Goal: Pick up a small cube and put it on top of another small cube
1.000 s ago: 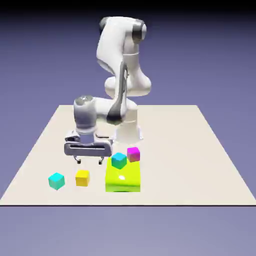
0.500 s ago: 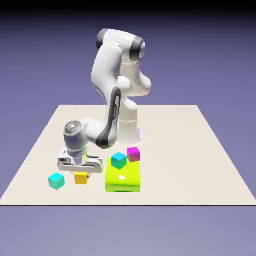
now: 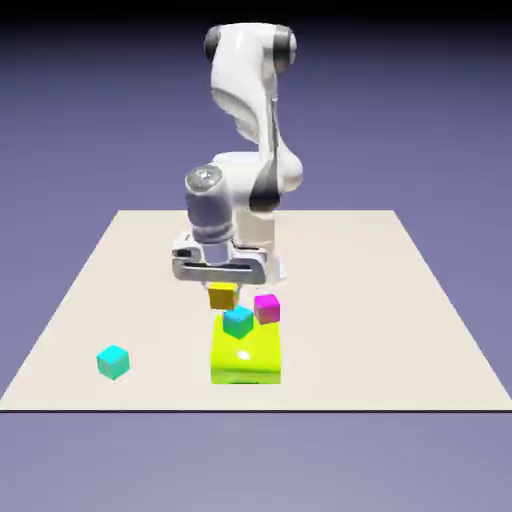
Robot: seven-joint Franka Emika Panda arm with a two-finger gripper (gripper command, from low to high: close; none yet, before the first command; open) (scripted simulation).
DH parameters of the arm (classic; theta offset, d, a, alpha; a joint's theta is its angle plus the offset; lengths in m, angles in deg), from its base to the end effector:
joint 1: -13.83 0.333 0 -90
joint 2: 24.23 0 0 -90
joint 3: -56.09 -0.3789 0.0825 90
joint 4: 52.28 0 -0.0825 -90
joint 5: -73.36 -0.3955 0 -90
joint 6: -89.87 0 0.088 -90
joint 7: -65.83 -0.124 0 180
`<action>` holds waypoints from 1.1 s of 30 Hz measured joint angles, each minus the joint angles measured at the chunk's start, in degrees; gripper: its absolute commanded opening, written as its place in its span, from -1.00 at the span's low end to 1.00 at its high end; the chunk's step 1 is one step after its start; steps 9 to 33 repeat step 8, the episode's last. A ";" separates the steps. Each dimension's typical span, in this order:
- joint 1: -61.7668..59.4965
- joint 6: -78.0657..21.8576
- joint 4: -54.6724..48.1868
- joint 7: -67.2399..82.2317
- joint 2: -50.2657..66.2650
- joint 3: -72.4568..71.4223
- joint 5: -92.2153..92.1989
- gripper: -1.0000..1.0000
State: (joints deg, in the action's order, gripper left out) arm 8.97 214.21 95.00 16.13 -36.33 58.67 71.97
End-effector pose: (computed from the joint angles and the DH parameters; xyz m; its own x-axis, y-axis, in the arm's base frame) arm 0.3985 -0.0506 0.3600 0.5179 -0.8435 -0.1422 -0.8357 -0.5344 0.1266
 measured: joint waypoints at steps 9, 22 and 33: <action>-0.17 11.64 4.99 -0.60 6.60 -0.91 -0.14 1.00; -0.17 11.64 4.99 -0.60 6.60 -0.91 -0.14 1.00; -0.17 11.64 4.99 -0.60 6.60 -0.91 -0.14 1.00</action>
